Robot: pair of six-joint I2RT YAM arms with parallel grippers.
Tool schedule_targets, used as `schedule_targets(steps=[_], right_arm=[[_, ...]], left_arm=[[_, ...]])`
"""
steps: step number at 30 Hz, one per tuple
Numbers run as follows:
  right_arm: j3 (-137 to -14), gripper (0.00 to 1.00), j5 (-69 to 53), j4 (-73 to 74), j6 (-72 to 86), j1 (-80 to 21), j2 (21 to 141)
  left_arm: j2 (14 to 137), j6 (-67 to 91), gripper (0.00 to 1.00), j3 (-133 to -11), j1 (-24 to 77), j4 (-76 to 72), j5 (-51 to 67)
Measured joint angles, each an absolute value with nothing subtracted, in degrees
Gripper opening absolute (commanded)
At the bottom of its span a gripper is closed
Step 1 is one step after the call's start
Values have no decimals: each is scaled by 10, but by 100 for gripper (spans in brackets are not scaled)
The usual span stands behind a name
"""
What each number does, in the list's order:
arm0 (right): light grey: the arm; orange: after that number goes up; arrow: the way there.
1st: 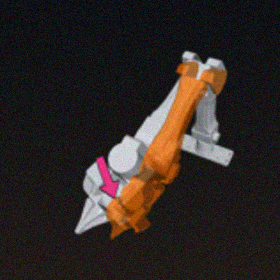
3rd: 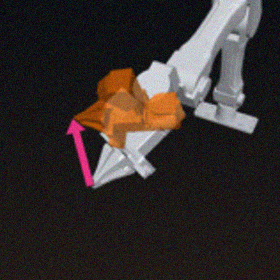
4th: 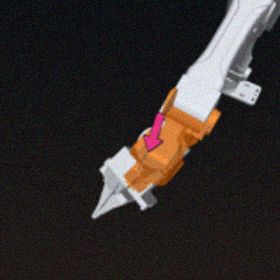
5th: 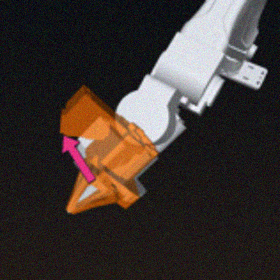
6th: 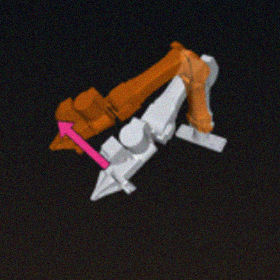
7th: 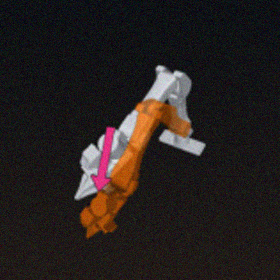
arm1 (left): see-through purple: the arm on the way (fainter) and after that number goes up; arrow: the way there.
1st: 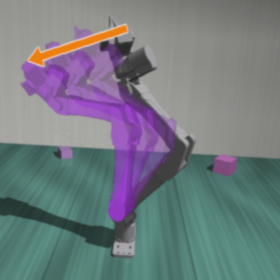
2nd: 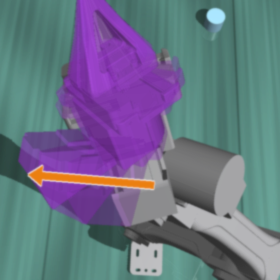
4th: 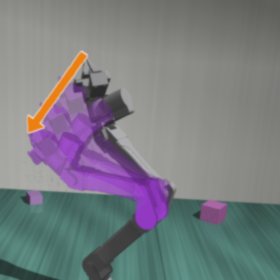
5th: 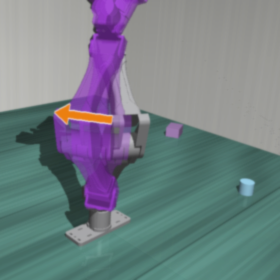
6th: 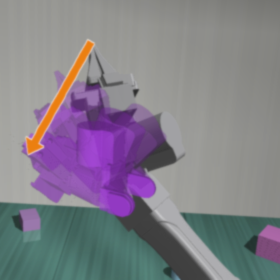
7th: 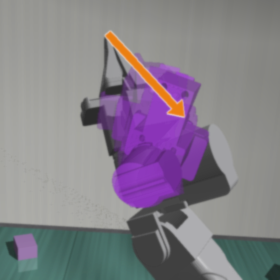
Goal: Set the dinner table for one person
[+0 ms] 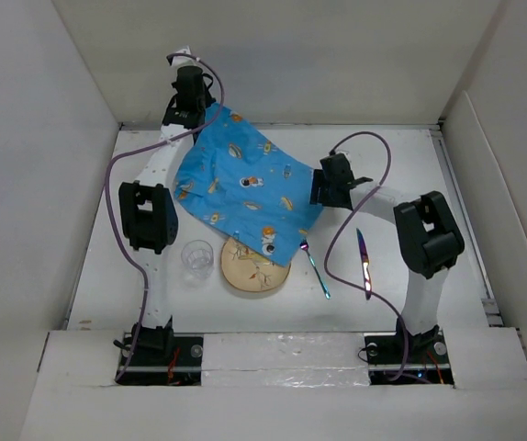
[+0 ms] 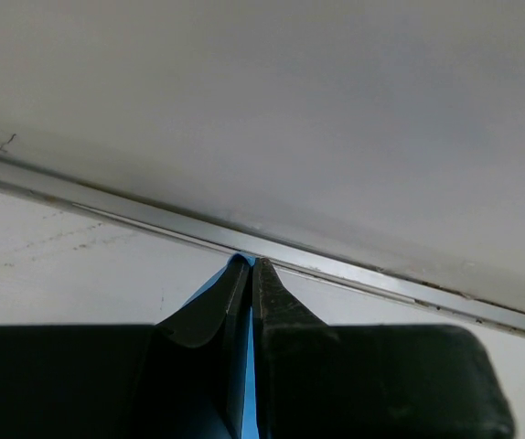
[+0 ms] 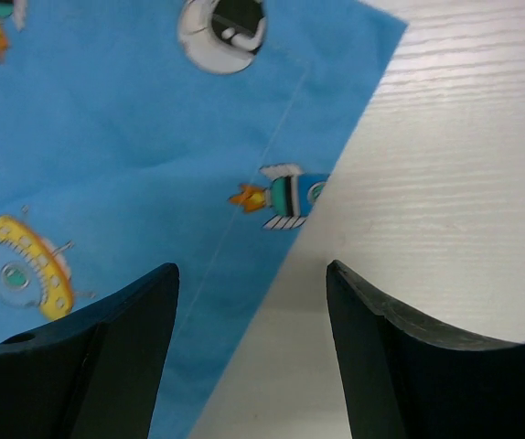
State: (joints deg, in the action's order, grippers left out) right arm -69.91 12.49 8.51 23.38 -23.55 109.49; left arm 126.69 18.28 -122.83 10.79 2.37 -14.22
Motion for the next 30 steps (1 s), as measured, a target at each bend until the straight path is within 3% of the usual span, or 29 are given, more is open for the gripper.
schedule_targets(steps=[11,17,21,22,23,28,29,30], right_arm=[[-917,59,150,238,244,-203,1218],[-1021,67,146,347,227,-202,1282],[-1034,67,149,382,224,-202,1286],[-1034,64,150,383,225,-202,1285],[-1033,52,150,386,225,-202,1285],[-1036,19,139,398,229,-203,1285],[-1037,4,135,400,229,-202,1285],[-1037,0,130,401,229,-202,1285]], left_arm=[[1267,178,0,-1169,107,-36,-139],[1267,179,0,-1141,107,-51,-138],[1265,184,0,-1127,107,-73,-134],[1265,185,0,-1122,107,-78,-132],[1264,186,0,-1118,107,-80,-131],[1253,192,0,-1087,107,-94,-125],[1249,192,0,-1080,107,-96,-125],[1245,192,0,-1074,107,-98,-125]])
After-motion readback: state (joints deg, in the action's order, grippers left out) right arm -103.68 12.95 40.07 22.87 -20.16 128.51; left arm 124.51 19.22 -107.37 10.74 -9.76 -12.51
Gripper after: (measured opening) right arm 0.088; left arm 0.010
